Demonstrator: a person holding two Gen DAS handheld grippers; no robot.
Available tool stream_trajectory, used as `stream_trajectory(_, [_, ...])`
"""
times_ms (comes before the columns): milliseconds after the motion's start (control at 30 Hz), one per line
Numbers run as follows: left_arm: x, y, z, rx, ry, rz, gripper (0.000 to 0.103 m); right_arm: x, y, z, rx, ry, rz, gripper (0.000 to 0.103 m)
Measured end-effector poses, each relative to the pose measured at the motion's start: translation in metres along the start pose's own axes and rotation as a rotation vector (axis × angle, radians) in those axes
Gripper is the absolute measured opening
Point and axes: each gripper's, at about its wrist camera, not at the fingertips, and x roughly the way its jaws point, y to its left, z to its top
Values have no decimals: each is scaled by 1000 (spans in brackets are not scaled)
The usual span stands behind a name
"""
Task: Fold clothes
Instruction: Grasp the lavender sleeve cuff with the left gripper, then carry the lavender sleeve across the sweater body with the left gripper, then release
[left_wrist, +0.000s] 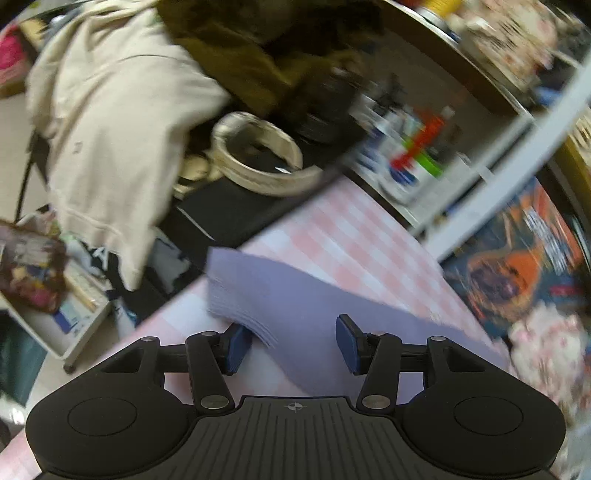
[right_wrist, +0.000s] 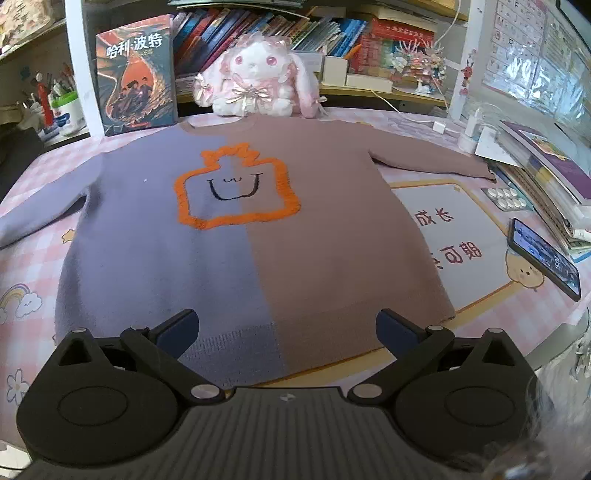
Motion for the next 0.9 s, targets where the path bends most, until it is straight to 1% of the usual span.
stream_trajectory(67, [1, 4, 5, -33, -12, 23, 44, 1, -2, 1, 7, 2, -3, 103])
stream_trajectory(133, [2, 8, 9, -64, -24, 45, 34, 1, -4, 1, 13, 5, -5, 103])
stream_trajectory(167, [2, 9, 9, -64, -24, 55, 30, 2, -5, 2, 14, 8, -5, 103])
stream_trajectory(200, [3, 10, 9, -66, -25, 64, 20, 2, -6, 3, 13, 9, -2, 103])
stream_trajectory(233, [3, 12, 9, -69, -25, 70, 12, 3, -7, 3, 11, 10, 0, 103])
stream_trajectory(300, [4, 16, 10, -74, -25, 80, 5, 4, -9, 4, 7, 11, 6, 103])
stream_trajectory(400, [3, 16, 11, -61, -23, 80, 3, 6, -11, 6, 1, 13, 13, 103])
stream_trajectory(467, [-2, 10, 11, -44, -43, 76, 3, 9, -15, 6, 6, 17, 22, 103])
stream_trajectory(600, [-16, -21, 15, 33, -92, 24, 3, 18, -25, 10, 13, 18, 40, 103])
stream_trajectory(667, [-22, -39, 16, 66, -111, -9, 3, 23, -32, 14, 14, 21, 52, 103])
stream_trajectory(767, [-32, -77, 11, 131, -133, -63, 3, 32, -42, 19, 13, 25, 78, 103])
stream_trajectory(900, [-42, -126, -5, 199, -143, -103, 3, 48, -56, 27, -21, 46, 140, 103])
